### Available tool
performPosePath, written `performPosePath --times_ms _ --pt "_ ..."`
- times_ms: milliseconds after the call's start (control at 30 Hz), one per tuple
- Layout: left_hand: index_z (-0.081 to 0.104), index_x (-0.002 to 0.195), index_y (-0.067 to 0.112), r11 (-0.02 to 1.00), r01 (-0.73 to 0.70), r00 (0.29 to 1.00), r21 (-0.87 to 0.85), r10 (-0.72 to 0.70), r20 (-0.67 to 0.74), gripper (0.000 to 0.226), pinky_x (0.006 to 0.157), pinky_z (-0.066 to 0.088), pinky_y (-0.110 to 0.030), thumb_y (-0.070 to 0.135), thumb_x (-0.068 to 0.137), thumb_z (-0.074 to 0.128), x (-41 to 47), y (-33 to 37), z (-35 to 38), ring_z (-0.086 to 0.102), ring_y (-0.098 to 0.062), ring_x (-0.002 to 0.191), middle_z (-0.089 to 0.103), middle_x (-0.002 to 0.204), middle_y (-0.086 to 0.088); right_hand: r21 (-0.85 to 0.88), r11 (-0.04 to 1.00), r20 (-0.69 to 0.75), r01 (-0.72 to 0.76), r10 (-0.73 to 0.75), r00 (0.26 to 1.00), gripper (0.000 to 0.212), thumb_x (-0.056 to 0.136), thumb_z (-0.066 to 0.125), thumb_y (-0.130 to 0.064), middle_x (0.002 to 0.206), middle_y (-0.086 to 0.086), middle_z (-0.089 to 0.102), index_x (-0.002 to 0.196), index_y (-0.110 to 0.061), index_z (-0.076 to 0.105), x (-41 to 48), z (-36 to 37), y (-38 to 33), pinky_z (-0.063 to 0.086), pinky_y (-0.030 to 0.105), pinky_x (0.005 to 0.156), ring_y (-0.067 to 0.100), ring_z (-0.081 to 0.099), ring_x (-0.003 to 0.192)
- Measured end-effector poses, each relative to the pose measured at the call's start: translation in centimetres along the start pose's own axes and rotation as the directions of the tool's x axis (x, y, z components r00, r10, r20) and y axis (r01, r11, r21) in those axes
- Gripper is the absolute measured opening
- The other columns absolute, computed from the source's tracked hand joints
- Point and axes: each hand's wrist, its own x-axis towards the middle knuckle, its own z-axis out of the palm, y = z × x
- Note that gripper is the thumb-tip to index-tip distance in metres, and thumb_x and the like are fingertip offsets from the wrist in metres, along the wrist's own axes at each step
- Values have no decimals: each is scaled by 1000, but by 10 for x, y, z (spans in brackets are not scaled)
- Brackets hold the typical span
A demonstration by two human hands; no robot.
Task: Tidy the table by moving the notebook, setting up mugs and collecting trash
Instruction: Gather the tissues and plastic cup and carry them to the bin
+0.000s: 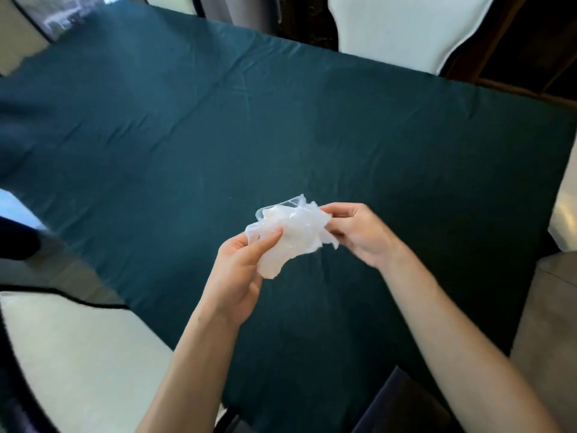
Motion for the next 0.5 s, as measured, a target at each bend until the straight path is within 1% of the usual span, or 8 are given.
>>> performPosePath --times_ms 67,100,167,233,300,367,433,500 --pt "81 113 3 999 -19 1000 -32 19 -10 30 87 63 -31 24 95 71 -15 12 -19 77 -26 110 80 122 -16 81 997 164 0 -13 986 36 94 57 11 77 -2 77 90 -14 83 -6 47 -6 50 21 57 9 66 63" --pt "83 111 4 998 -34 999 -44 33 -16 30 85 63 -31 26 93 73 -23 17 -30 77 -25 107 80 119 -17 107 994 219 -5 -18 976 37 96 54 11 81 -3 79 93 -12 82 -10 69 -9 52 22 61 9 69 68" --pt "82 110 3 997 -65 998 -49 64 -29 30 86 63 -33 27 93 76 -41 28 -54 77 -26 106 80 119 -18 129 992 286 -11 -27 958 29 100 51 7 100 5 79 111 -1 77 -16 108 -14 59 29 75 16 74 89" --pt "81 110 1 993 -102 994 -66 99 -48 32 89 64 -37 27 93 74 -63 38 -83 78 -29 105 79 118 -20 117 993 316 -3 -35 948 30 104 48 5 117 18 71 126 9 67 -22 147 -17 60 38 84 29 70 103" --pt "83 104 1 983 -161 983 -86 151 -106 29 82 64 -34 25 90 76 -82 48 -112 79 -28 99 81 111 -19 100 995 311 25 -55 949 31 102 46 13 118 22 68 127 13 64 -27 181 -22 61 39 83 34 67 102" --pt "83 100 1 968 -227 963 -109 207 -170 27 77 65 -33 24 88 78 -105 58 -148 79 -27 94 82 105 -19 89 993 289 75 -98 952 33 101 47 14 113 19 71 124 7 69 -35 223 -28 57 42 83 34 65 100" --pt "82 100 0 947 -286 943 -143 253 -216 27 77 65 -35 23 87 79 -128 67 -187 79 -28 91 81 105 -19 91 988 262 125 -145 954 26 106 54 -6 107 11 77 122 -5 74 -43 271 -37 55 40 79 26 69 91" --pt "79 102 -6 922 -348 915 -171 295 -274 31 75 64 -35 20 86 80 -149 74 -226 77 -28 88 80 102 -19 107 983 302 153 -178 936 37 103 57 -38 106 8 79 121 -13 77 -54 320 -45 58 35 74 20 71 85"
